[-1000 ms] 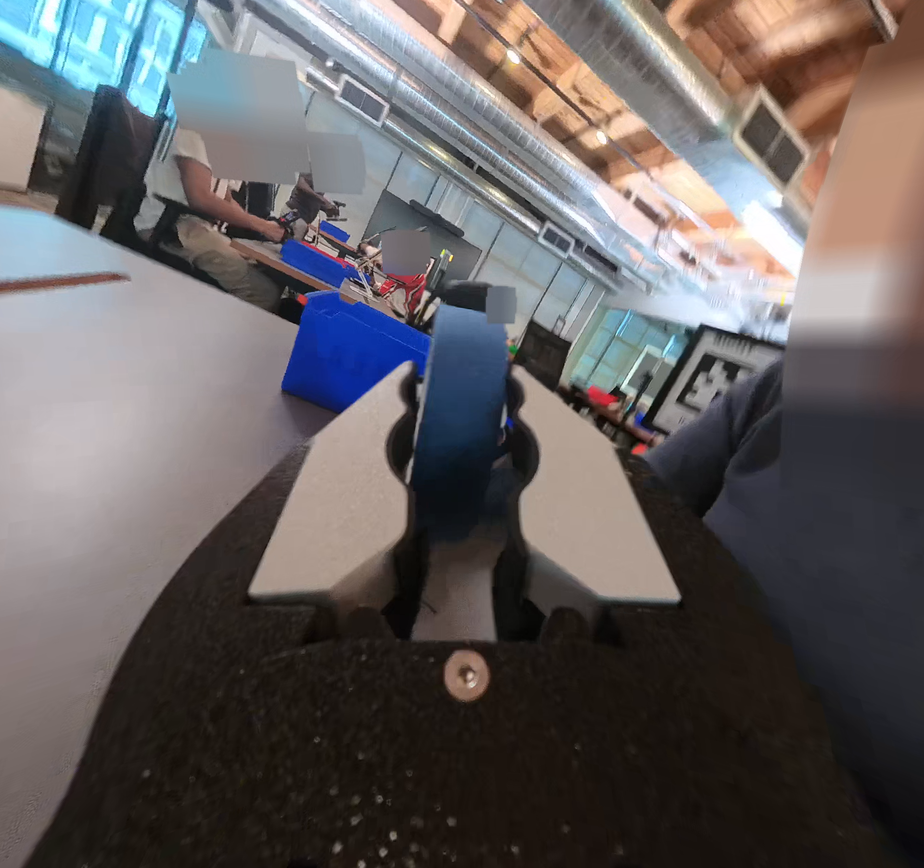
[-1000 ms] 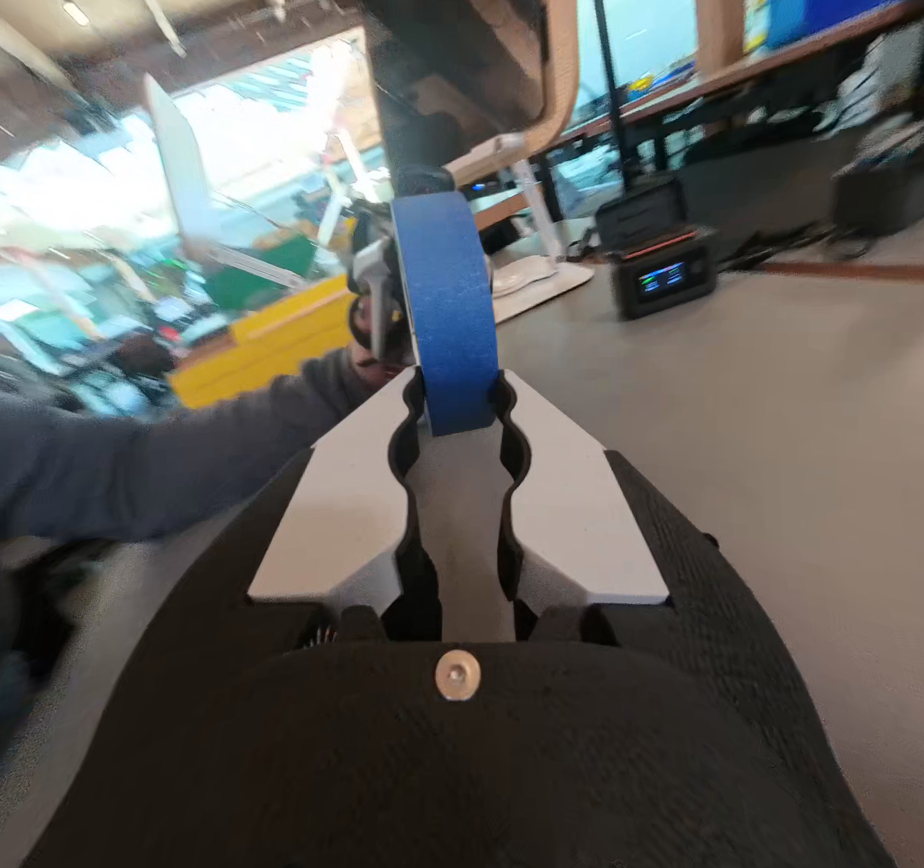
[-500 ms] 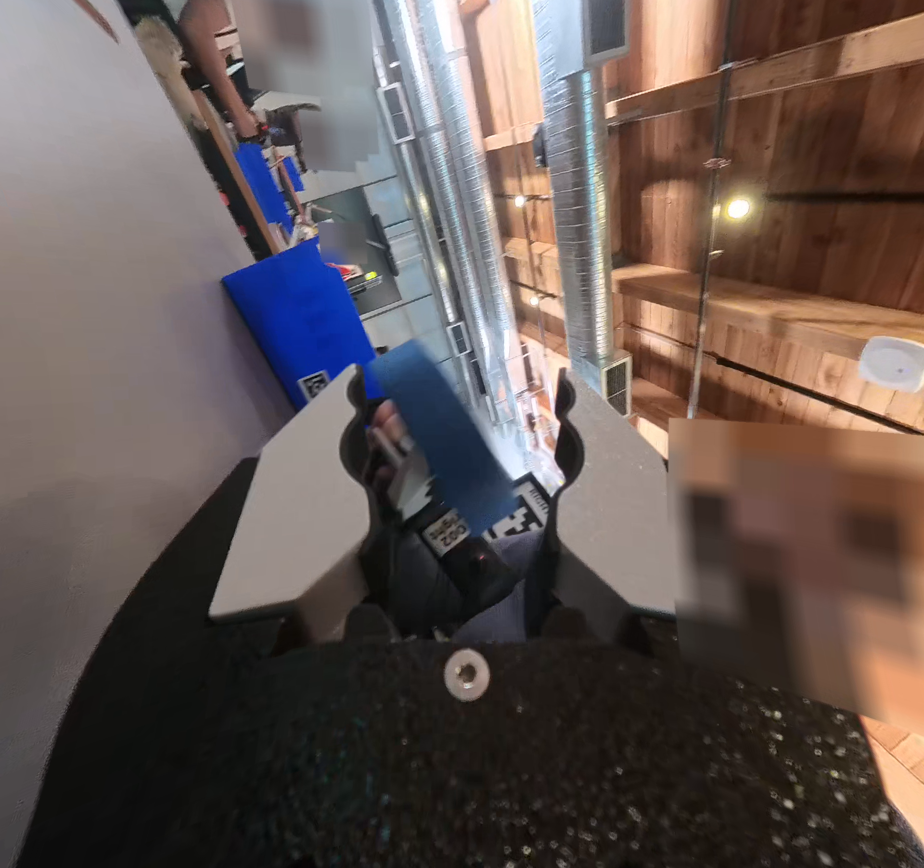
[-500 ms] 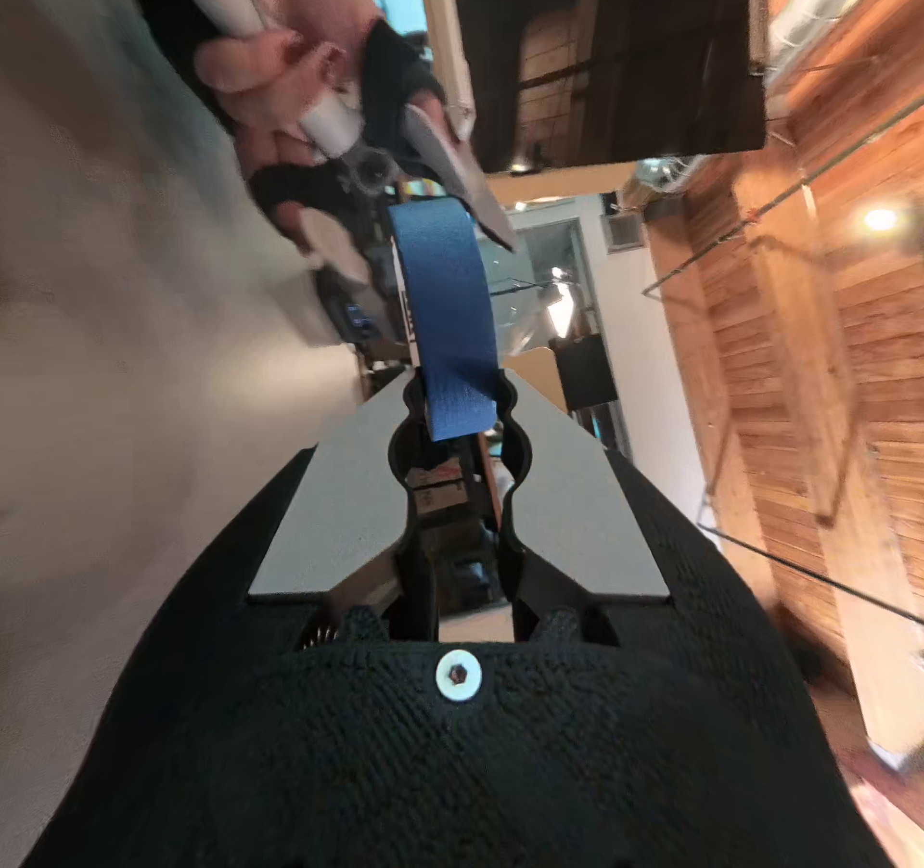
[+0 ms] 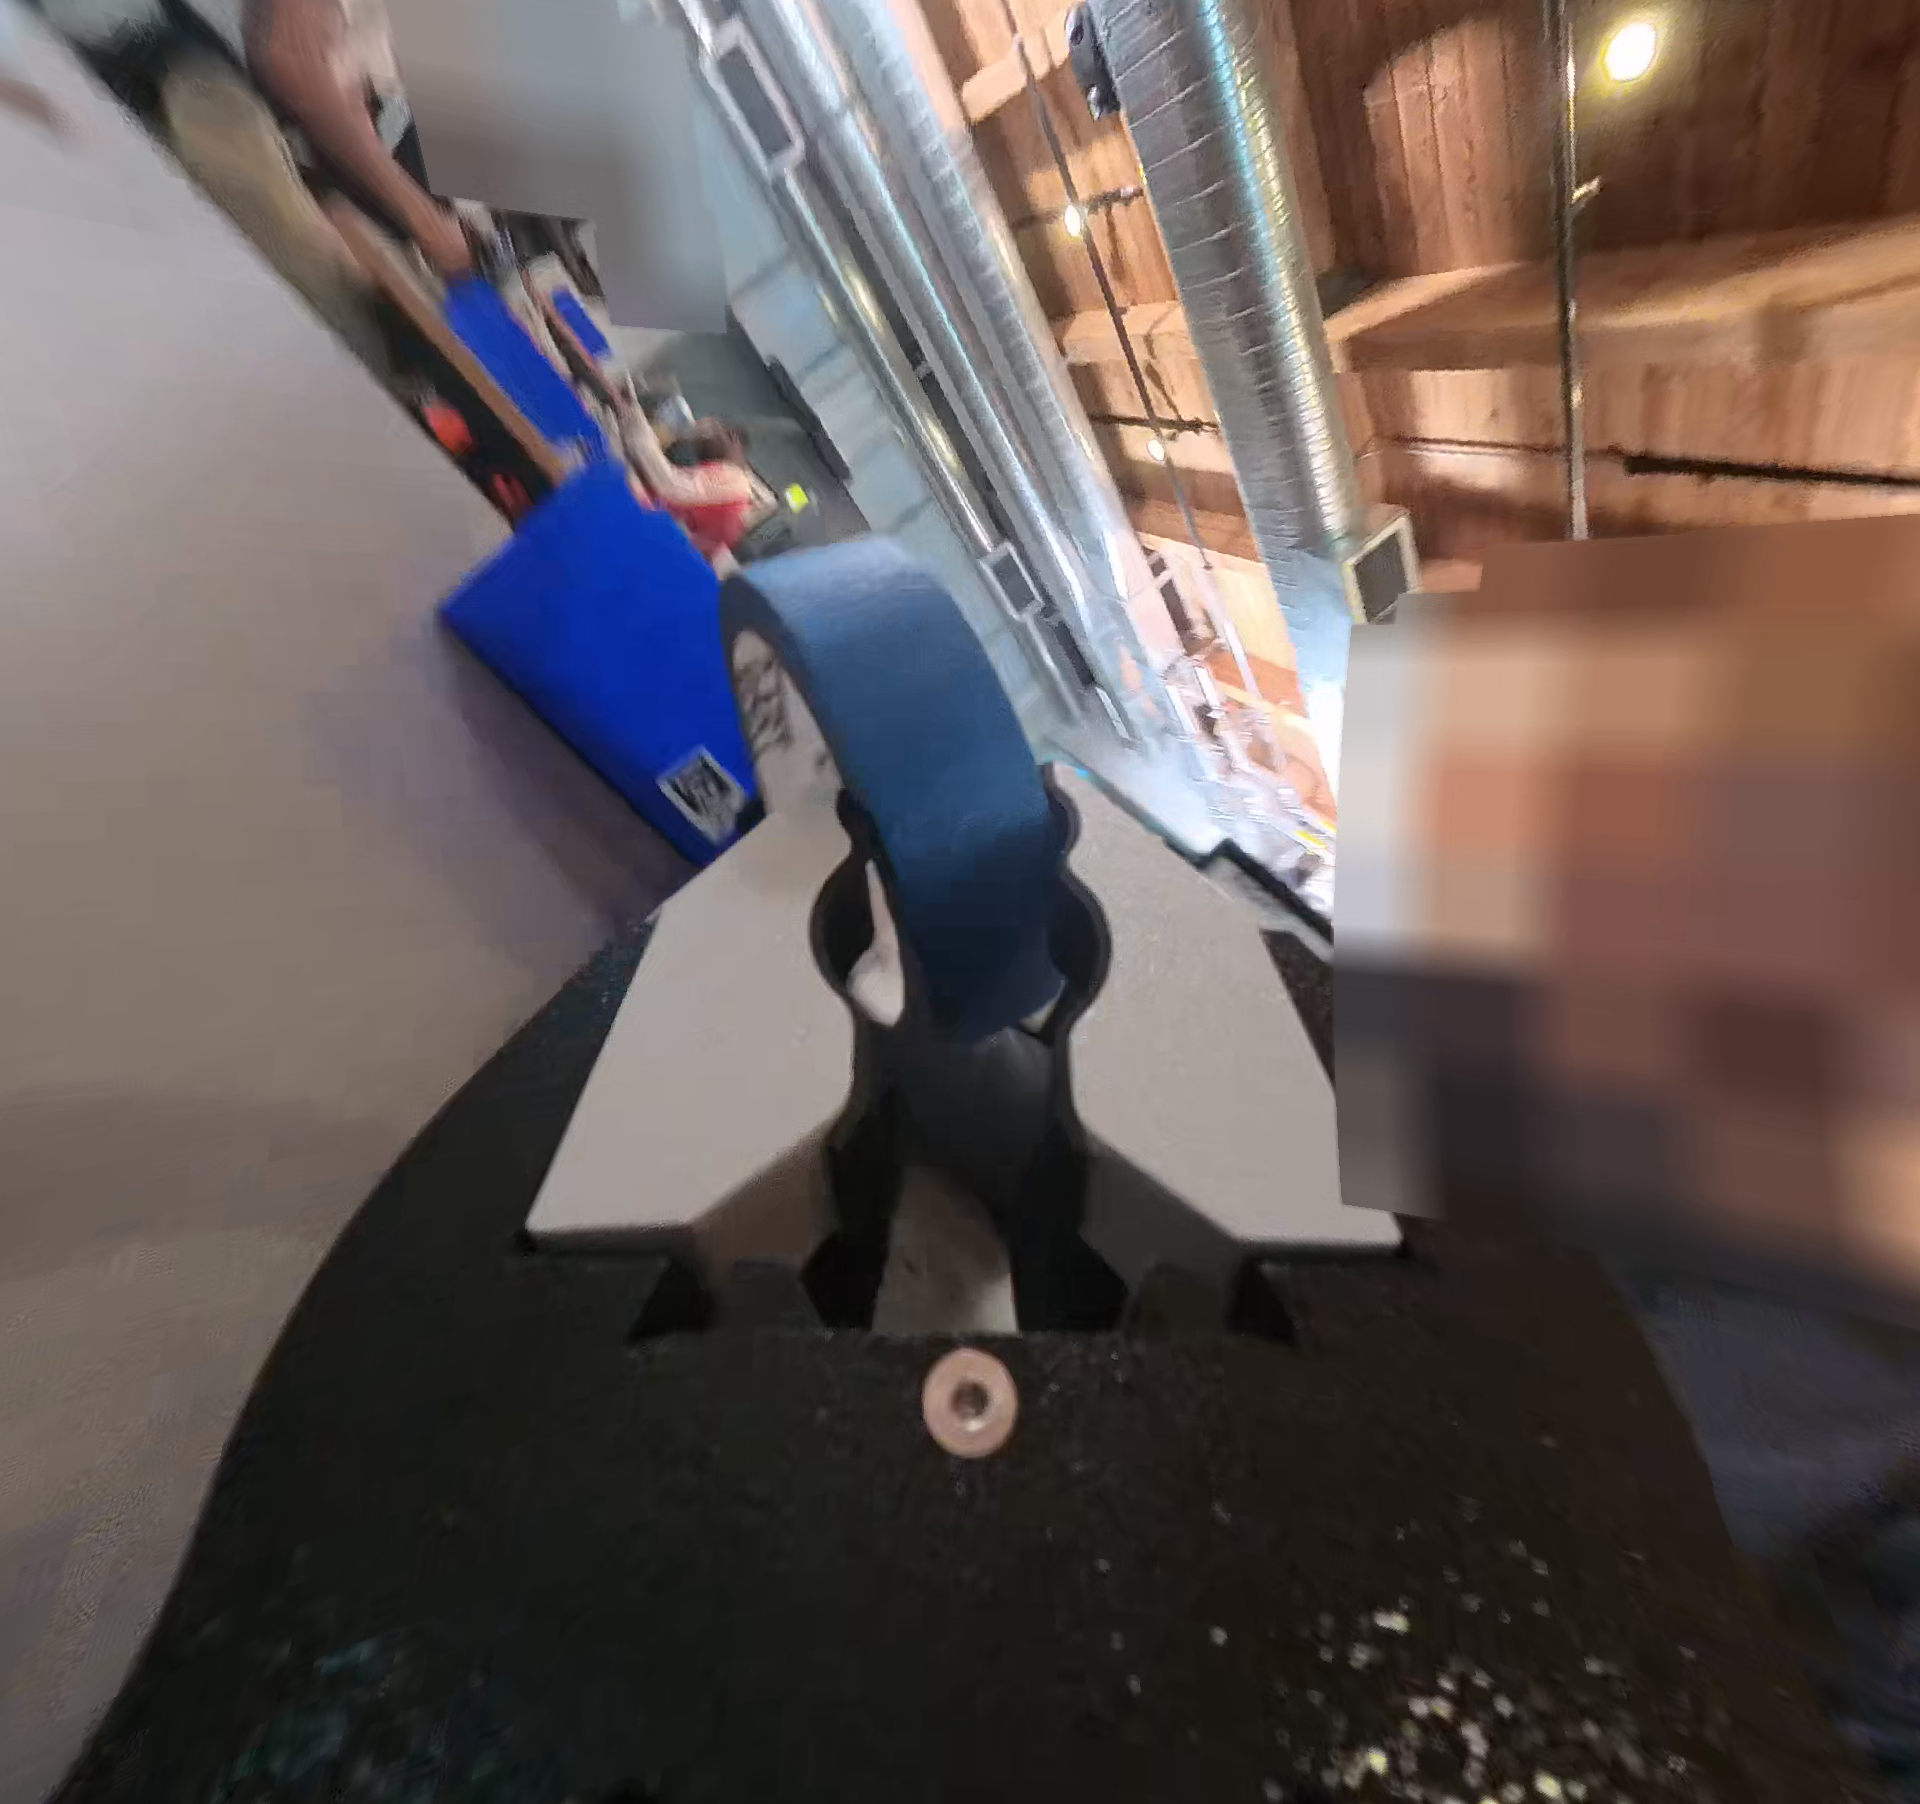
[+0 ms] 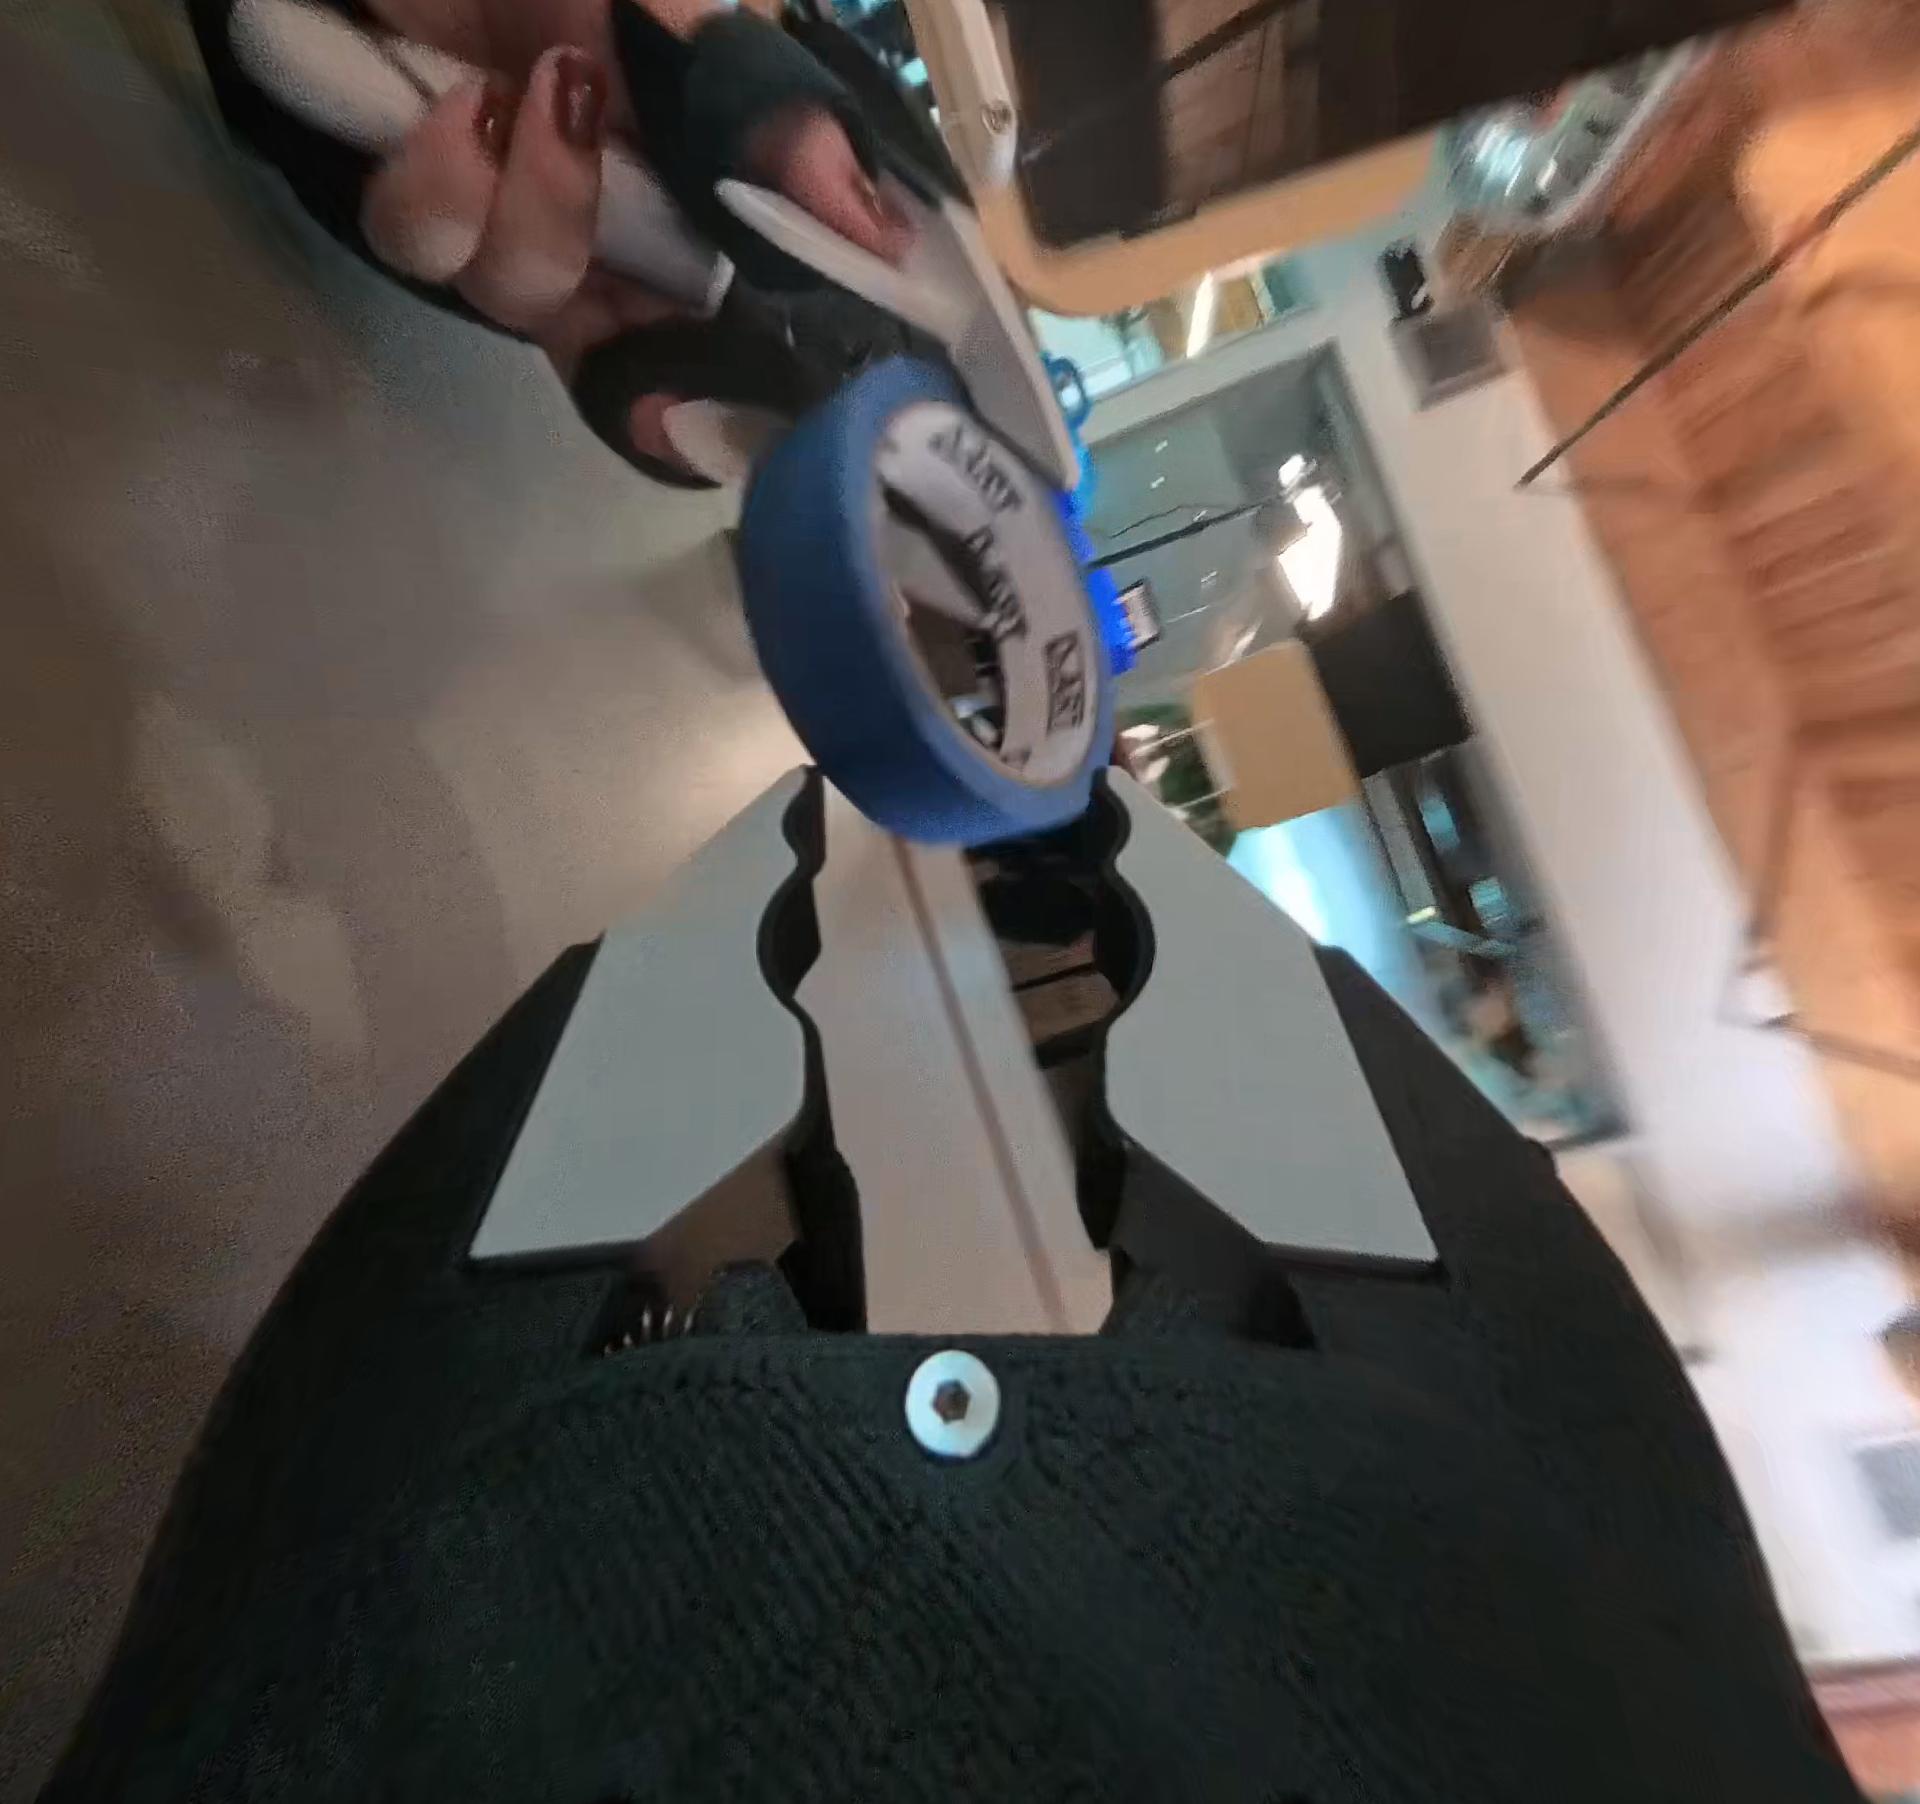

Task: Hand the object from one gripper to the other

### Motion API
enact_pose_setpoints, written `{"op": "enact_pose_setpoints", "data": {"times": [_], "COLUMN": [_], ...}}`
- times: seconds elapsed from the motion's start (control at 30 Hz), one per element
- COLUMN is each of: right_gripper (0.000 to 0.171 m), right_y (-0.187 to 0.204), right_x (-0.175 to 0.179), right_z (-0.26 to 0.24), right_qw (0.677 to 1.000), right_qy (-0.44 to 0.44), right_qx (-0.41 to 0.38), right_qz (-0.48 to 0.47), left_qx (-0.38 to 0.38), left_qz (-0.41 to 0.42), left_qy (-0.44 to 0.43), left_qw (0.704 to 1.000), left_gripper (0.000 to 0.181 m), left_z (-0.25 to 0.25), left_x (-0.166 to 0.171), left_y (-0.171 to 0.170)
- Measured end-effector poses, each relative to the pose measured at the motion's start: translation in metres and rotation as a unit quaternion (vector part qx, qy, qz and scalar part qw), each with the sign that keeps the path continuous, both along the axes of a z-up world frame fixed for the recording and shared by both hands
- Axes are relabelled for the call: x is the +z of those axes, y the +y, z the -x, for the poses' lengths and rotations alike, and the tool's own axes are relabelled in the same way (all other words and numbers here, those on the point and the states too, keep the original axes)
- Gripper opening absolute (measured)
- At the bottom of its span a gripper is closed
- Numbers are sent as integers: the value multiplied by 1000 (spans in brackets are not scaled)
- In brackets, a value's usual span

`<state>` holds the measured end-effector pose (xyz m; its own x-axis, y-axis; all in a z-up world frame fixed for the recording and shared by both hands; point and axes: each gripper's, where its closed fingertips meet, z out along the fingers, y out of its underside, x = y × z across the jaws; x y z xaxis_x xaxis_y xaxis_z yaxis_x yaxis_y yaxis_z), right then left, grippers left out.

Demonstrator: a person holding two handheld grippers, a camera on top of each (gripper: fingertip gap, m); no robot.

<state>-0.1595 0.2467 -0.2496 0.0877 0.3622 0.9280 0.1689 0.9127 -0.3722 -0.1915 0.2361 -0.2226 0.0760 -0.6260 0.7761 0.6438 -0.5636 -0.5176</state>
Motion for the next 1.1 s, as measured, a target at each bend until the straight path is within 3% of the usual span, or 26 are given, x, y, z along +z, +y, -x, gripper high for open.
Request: {"op": "enact_pose_setpoints", "data": {"times": [0.03, 0.17, 0.23, 0.3, 0.5, 0.57, 0.63, 0.7, 0.77, 0.83, 0.9, 0.97, 1.03, 1.1], "right_gripper": [55, 61, 61, 60, 34, 16, 13, 9, 8, 8, 8, 8, 12, 29], "right_y": [6, 19, 23, 28, 33, 32, 33, 34, 30, 15, -2, -8, -4, 3], "right_x": [-3, 0, 7, 8, 10, 9, 16, 31, 35, 38, 40, 42, 41, 42], "right_z": [0, -2, -2, 0, 3, 3, 2, -5, -10, -12, -12, -11, -10, -10], "right_qw": [999, 958, 923, 909, 906, 910, 919, 944, 982, 995, 996, 995, 996, 991], "right_qy": [-6, 7, 28, 38, 72, 65, 80, 110, 102, 95, 93, 91, 90, 103], "right_qx": [1, 30, 42, 27, -4, -4, -10, -17, -30, -14, 11, 6, -2, 10], "right_qz": [54, 286, 382, 414, 416, 410, 386, 310, 157, 40, -9, -37, -17, 85], "left_qx": [35, 176, 208, 199, 97, 95, 78, 43, 18, -3, -46, -90, -55, -3], "left_qz": [-36, -163, -212, -224, -249, -264, -254, -223, -192, -167, -152, -175, -202, -230], "left_qy": [18, 183, 250, 281, 357, 397, 402, 365, 308, 280, 272, 252, 302, 376], "left_qw": [999, 953, 922, 912, 895, 874, 876, 903, 932, 945, 949, 948, 930, 898], "left_gripper": [26, 24, 23, 23, 23, 23, 23, 29, 52, 56, 43, 16, 14, 9], "left_z": [5, 13, 7, -4, -56, -63, -65, -67, -67, -66, -73, -82, -83, -78], "left_x": [8, 24, 30, 32, 9, 3, -2, -3, 2, 1, -6, -2, -9, -18], "left_y": [1, -2, -6, -7, -13, -13, -14, -17, -18, -19, -25, -38, -34, -25]}}
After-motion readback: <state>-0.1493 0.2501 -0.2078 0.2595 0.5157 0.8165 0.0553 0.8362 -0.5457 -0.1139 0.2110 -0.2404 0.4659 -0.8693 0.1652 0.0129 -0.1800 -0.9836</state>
